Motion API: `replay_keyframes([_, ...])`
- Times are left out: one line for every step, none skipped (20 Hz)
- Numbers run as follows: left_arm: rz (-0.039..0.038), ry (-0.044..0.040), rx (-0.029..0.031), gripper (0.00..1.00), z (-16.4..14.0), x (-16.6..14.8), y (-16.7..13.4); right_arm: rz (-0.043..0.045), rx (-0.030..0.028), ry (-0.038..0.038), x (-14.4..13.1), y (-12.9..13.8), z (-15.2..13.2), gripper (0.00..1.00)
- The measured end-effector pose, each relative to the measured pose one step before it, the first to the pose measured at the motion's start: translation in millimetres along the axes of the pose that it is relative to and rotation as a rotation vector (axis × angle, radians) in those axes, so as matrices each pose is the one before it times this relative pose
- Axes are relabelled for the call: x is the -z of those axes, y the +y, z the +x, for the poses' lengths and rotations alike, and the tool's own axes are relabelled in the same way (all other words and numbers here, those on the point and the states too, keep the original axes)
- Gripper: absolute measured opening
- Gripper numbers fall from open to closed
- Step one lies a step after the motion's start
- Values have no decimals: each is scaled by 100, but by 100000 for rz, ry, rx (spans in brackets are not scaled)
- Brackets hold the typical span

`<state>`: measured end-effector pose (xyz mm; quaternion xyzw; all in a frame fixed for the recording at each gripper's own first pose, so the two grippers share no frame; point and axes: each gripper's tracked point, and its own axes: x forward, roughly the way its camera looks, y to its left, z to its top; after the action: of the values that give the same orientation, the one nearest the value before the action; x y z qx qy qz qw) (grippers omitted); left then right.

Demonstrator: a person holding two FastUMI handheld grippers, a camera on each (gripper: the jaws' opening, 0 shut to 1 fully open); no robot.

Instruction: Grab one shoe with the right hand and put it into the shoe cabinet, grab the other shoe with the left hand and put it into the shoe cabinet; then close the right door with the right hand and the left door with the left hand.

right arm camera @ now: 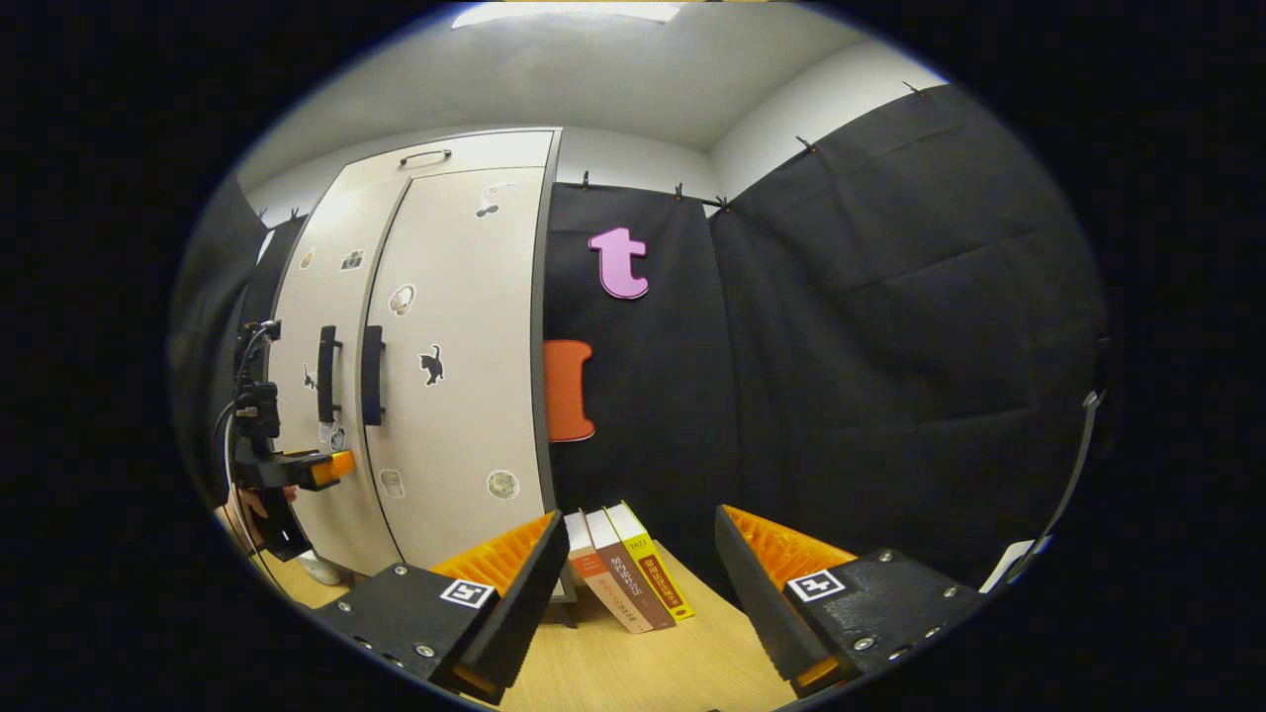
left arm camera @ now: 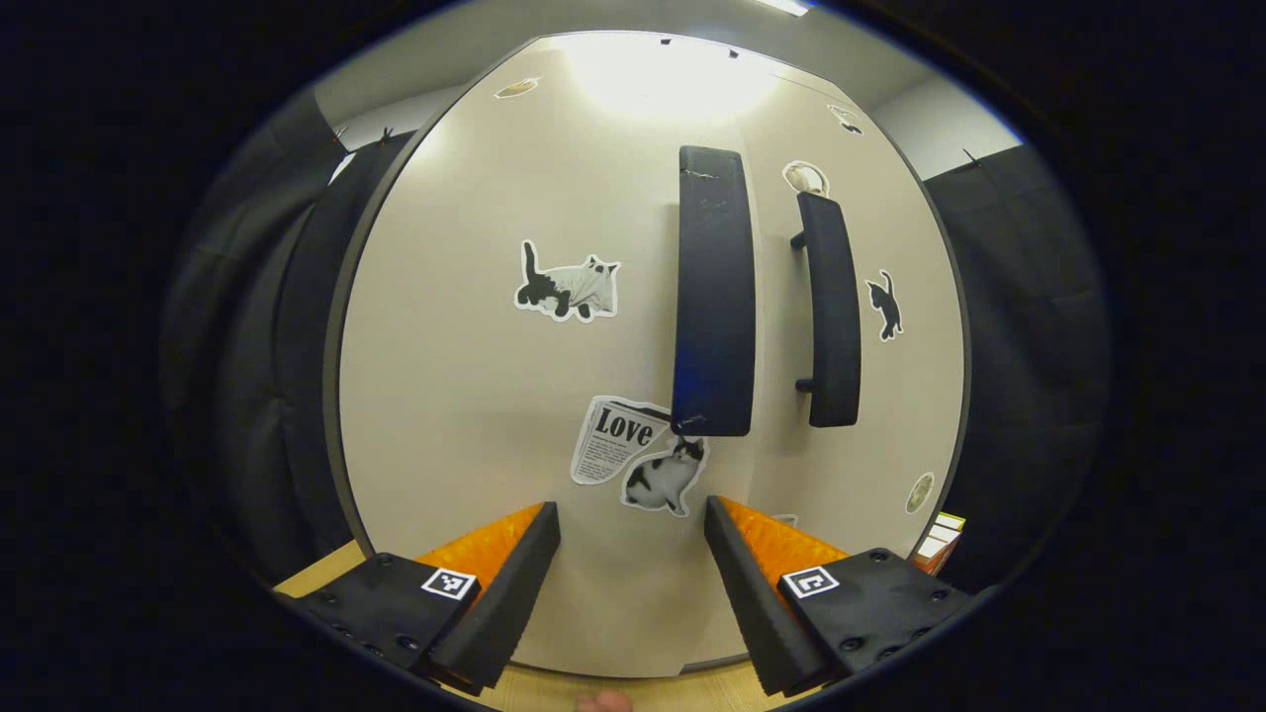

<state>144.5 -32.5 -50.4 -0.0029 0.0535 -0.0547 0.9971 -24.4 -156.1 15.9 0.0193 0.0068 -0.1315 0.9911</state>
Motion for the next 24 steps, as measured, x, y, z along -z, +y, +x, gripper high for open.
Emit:
replay_keyframes([523, -617, -755, 97, -83, -77, -41, 202, -65, 20, 54, 9, -2, 92])
replay_keyframes([610, -24, -765, 96, 28, 91, 76, 96, -54, 86, 18, -42, 55, 92])
replay_keyframes([880, -241, -671, 94, 39, 33, 65, 214, -83, 118, 72, 40, 32, 92])
replay_keyframes([966, 362, -424, 96, -8, 96, 64, 286, -331, -149, -21, -2, -84, 92])
replay_keyframes([279, 67, 203, 94, -80, 6, 4, 50, -269, 59, 34, 158, 55, 92])
replay_keyframes([-725, -216, 517, 95, -170, -165, -55, -77, -387, 202, 187, 147, -23, 92])
replay_keyframes([-1263, -1063, 270, 95, -369, -461, 73, -184, -448, 217, 100, 184, -25, 92])
replay_keyframes([-964, -1649, 125, 95, -789, -700, 121, -128, -477, 21, -42, 217, 121, 92])
replay_keyframes([-232, -1979, -81, 95, -1081, -961, 165, -173, -548, -78, 46, 231, 78, 92])
replay_keyframes([422, -1517, 543, 95, -1196, -919, 60, -222, -590, 229, 195, 244, -46, 92])
replay_keyframes([347, -1099, 840, 95, -1228, -873, 38, -122, -837, 178, 213, 404, 82, 92])
replay_keyframes([-223, -995, 23, 95, -1325, -820, 165, 93, -1117, 86, 64, 368, 36, 92])
replay_keyframes([-710, -1089, -489, 95, -1397, -680, 180, 167, -1351, 155, 190, 500, 147, 92])
replay_keyframes([-1386, -935, -253, 95, -1417, -642, 153, 138, -1390, 84, 98, 538, 205, 92])
replay_keyframes([-1131, -752, 233, 95, -1602, -578, -75, -36, -1334, 366, 272, 572, 130, 92])
replay_keyframes([-255, -922, -522, 95, -1469, -611, 115, 75, -1228, 619, 296, 458, 116, 92])
replay_keyframes([469, -1195, -1022, 96, -1226, -607, 289, 428, -1423, 317, 210, 452, -1, 92])
replay_keyframes([336, -870, -1110, 96, -1122, -444, 276, 643, -1558, 270, 111, 488, 37, 92])
replay_keyframes([89, -647, -1932, 96, -1194, -353, 382, 466, -1597, 19, 68, 641, -1, 92])
replay_keyframes([-590, -65, -1368, 96, -1083, -172, 297, -26, -1398, -17, 14, 508, 162, 92])
replay_keyframes([-630, -220, -460, 96, -896, -87, -18, -214, -1156, 45, 23, 503, 102, 92])
replay_keyframes([197, -545, -1234, 96, -1067, -155, 263, -141, -1266, 20, 70, 454, -19, 92])
replay_keyframes([1230, -892, -1315, 96, -927, -281, 349, -93, -1260, 174, 74, 477, -31, 92])
replay_keyframes([1361, -536, -1009, 96, -622, -175, 265, -37, -1031, 445, 130, 354, -10, 92])
